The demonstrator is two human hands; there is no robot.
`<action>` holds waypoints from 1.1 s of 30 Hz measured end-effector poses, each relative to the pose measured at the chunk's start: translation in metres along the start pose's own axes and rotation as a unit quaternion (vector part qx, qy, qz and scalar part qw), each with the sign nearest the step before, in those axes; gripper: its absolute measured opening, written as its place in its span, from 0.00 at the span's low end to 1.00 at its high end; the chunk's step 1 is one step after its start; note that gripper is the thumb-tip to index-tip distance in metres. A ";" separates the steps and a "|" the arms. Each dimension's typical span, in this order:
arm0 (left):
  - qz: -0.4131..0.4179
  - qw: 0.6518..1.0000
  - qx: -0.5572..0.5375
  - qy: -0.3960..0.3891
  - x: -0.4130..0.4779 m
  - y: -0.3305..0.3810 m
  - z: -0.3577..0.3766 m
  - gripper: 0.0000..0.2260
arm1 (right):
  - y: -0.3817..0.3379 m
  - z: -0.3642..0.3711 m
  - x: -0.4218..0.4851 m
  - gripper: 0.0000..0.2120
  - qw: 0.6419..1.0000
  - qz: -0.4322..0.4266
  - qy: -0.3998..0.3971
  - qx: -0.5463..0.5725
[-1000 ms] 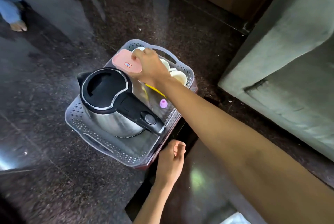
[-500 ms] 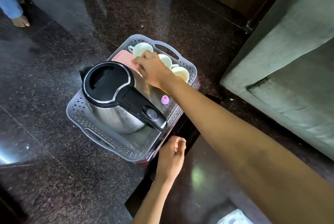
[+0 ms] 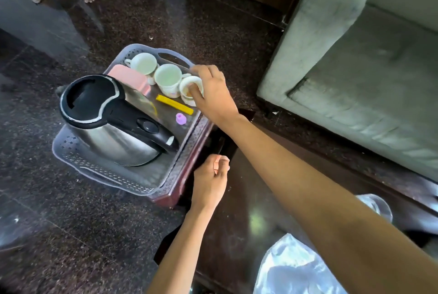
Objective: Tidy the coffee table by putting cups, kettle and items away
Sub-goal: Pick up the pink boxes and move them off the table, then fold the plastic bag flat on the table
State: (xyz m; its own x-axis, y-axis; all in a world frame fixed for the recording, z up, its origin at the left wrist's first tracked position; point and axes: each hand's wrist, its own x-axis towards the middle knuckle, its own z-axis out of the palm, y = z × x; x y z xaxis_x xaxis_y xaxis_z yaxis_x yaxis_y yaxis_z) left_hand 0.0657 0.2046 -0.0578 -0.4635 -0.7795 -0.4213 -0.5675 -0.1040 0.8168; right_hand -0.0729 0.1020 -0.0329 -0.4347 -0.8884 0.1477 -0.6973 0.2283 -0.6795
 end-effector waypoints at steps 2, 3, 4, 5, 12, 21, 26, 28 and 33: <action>0.012 1.000 0.009 -0.006 -0.007 0.006 0.007 0.08 | 0.011 -0.019 -0.024 0.18 1.000 0.019 0.024 -0.003; 0.016 1.000 0.011 -0.010 -0.011 0.009 0.011 0.09 | 0.017 -0.030 -0.039 0.18 0.999 0.034 0.035 -0.003; 0.019 1.000 0.014 -0.015 -0.015 0.011 0.016 0.09 | 0.022 -0.039 -0.054 0.18 0.998 0.049 0.045 0.000; 0.022 0.999 0.016 -0.019 -0.019 0.012 0.019 0.09 | 0.027 -0.047 -0.067 0.18 0.997 0.061 0.053 0.003; 0.039 0.995 0.058 -0.076 -0.067 0.001 0.062 0.10 | 0.061 -0.091 -0.194 0.18 0.977 0.182 0.115 -0.007; 0.050 0.965 0.193 -0.173 -0.129 -0.046 0.109 0.11 | 0.098 -0.090 -0.362 0.16 0.930 0.327 0.167 -0.029; -0.028 0.931 0.295 -0.214 -0.138 -0.083 0.127 0.32 | 0.114 -0.072 -0.429 0.18 0.917 0.375 0.128 -0.047; -0.073 0.910 0.328 -0.242 -0.143 -0.091 0.131 0.37 | 0.120 -0.066 -0.444 0.22 0.921 0.379 0.069 -0.061; -0.063 0.913 0.297 -0.274 -0.150 -0.093 0.141 0.29 | 0.130 -0.060 -0.458 0.31 0.913 0.395 -0.066 -0.081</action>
State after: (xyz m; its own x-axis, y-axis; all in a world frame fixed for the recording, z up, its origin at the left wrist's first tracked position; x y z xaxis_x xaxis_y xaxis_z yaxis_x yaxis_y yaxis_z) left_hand 0.0920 0.4178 -0.1261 -0.5479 -0.3424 -0.7632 -0.8329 0.3082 0.4597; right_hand 0.0010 0.5623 -0.1458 -0.7734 -0.4592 -0.4370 -0.2759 0.8645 -0.4202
